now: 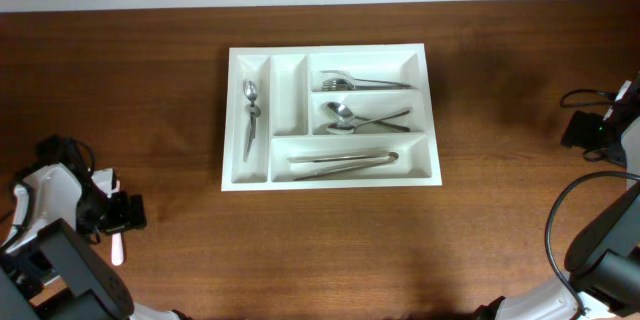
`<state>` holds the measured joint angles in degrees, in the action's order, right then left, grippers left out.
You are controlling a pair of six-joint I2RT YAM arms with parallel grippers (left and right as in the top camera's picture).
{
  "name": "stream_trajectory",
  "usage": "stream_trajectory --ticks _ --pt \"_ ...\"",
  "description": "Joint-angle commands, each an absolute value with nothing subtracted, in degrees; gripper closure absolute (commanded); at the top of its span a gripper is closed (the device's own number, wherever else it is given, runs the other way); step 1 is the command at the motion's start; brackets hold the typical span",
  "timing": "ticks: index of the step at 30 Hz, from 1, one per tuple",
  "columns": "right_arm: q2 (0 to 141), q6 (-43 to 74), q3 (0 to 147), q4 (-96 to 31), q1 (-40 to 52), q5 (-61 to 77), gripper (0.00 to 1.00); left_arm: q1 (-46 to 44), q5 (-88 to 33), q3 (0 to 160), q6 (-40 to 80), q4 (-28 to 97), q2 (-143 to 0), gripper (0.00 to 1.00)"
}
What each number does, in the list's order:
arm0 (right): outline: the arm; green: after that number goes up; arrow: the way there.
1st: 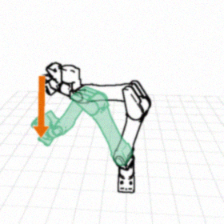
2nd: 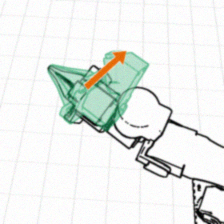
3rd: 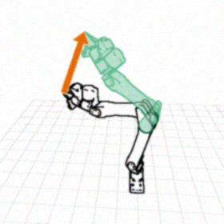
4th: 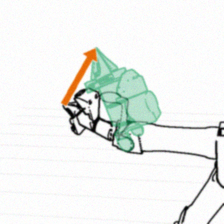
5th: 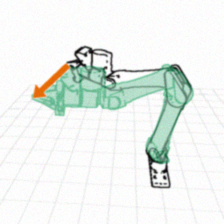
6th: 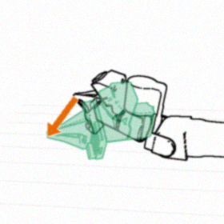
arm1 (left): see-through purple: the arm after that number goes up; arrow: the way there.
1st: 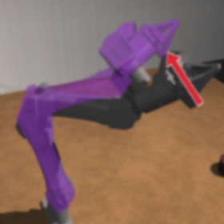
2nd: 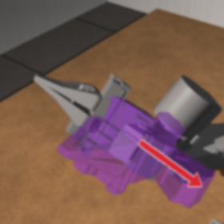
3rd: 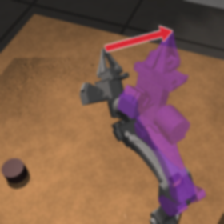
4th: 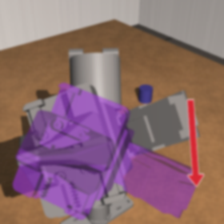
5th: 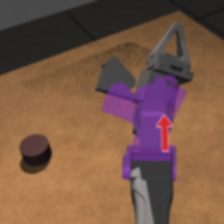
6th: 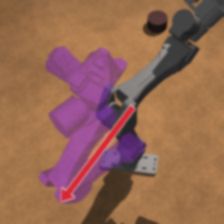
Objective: Pack container
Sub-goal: 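Move the left gripper down over the white plastic knife, then close the left gripper on the knife handle and lift it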
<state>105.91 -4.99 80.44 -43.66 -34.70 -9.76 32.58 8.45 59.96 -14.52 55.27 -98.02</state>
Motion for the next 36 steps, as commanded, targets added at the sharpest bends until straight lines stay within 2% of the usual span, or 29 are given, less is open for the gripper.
stream_trajectory --ticks 1,17,35,36 --pt "105.27 -5.15 80.03 -43.68 -34.52 -9.82 0.01 33.34 5.08 58.04 -10.76 53.15 -97.17 0.0" --pt "105.27 -5.13 80.03 -43.68 -34.52 -9.82 0.01 33.45 3.07 56.29 -17.74 44.49 -98.32 0.0" --pt "105.27 -5.15 80.03 -43.68 -34.52 -9.82 0.01 33.45 0.99 56.29 -18.2 44.14 -104.77 0.0" --pt "105.27 -5.15 80.03 -43.68 -34.52 -9.82 0.01 33.45 1.02 56.29 -18.41 44.14 -104.79 0.04"
